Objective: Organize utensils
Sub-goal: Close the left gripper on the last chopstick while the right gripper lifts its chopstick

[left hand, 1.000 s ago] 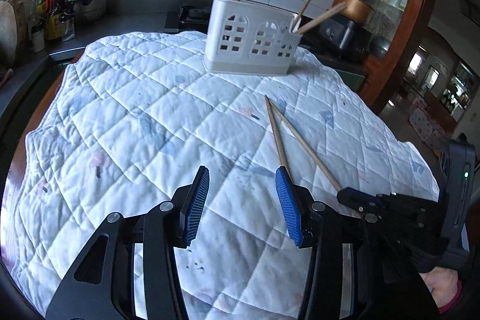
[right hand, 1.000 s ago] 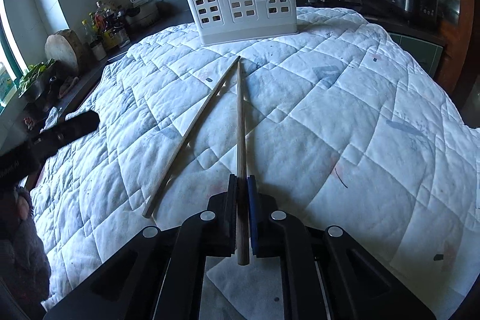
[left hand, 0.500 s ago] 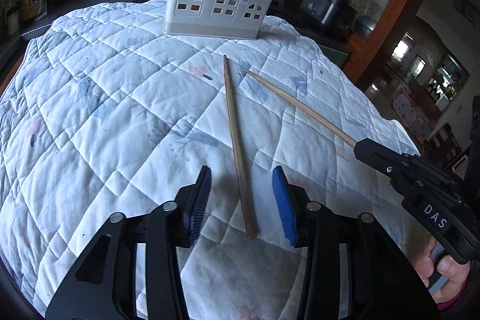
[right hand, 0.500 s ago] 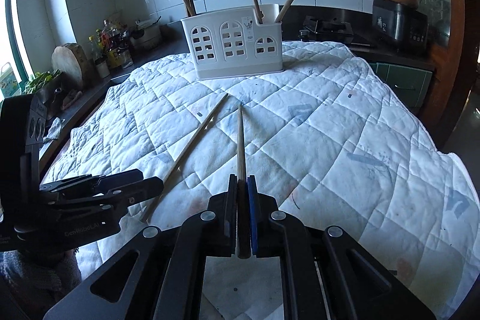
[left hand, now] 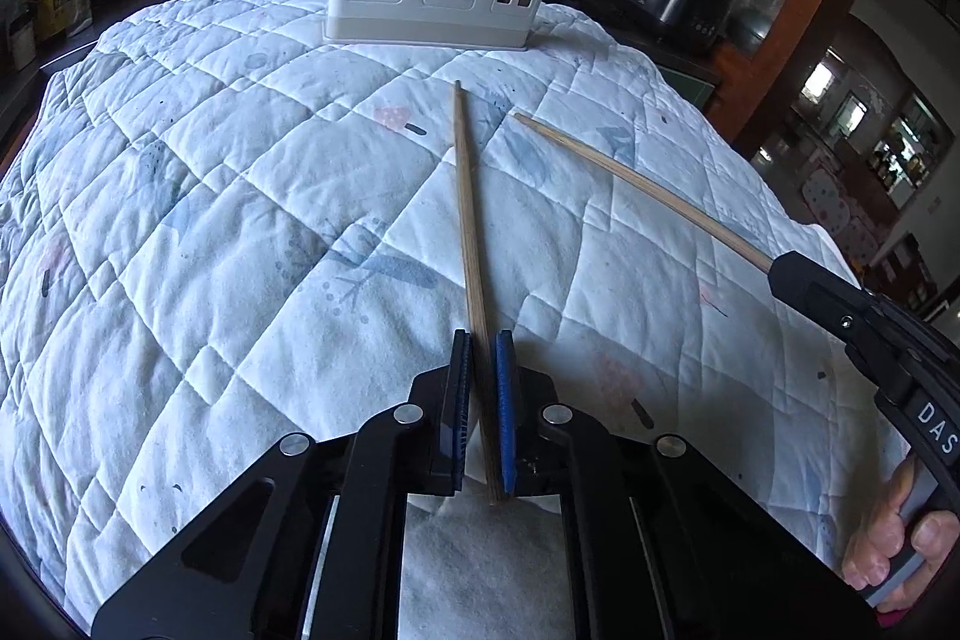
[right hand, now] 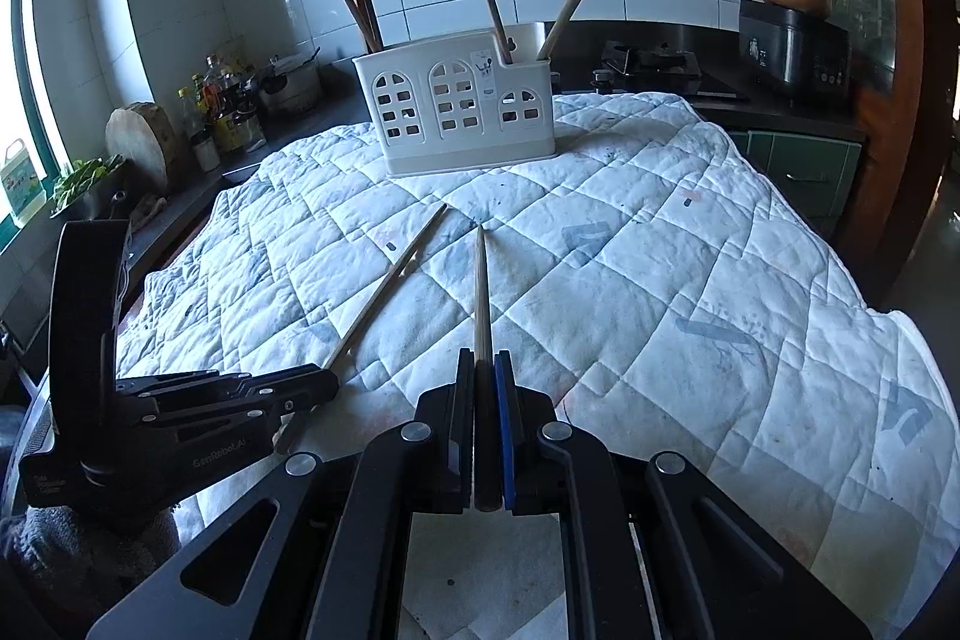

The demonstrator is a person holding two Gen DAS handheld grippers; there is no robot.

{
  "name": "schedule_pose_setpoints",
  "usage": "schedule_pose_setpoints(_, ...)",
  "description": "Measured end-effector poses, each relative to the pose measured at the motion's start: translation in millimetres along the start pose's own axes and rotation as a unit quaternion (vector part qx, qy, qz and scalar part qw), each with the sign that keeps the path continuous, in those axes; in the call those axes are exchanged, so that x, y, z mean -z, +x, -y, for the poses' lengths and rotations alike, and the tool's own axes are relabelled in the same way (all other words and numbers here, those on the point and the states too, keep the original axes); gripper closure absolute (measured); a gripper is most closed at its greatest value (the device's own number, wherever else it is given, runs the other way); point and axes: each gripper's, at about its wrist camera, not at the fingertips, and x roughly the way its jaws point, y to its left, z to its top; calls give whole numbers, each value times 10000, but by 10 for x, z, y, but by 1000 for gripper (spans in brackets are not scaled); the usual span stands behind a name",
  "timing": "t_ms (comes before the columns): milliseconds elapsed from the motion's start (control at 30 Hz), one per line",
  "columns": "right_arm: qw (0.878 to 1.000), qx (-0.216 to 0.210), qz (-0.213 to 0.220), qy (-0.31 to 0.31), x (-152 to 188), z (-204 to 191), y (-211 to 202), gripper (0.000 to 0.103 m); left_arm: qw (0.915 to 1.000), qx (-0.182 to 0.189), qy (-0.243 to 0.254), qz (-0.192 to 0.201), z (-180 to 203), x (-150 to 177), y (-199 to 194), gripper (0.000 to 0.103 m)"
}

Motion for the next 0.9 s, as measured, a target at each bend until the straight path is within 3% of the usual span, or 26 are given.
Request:
schedule_pose_setpoints(133,9999,28,113,-106,-86,-2,-77,96,9999,-80,36,135,-19,-46,-83,97)
schedule_pose_setpoints(567,9974,-194,525,-454,-747,-49,-161,96,9943,230,56,1044,-158,-490,-587,98)
schedule_pose_setpoints(900,9959,-321,353,-768,-1448,5,-90,96,9922,380,209,1166,-284,-928,-733,98)
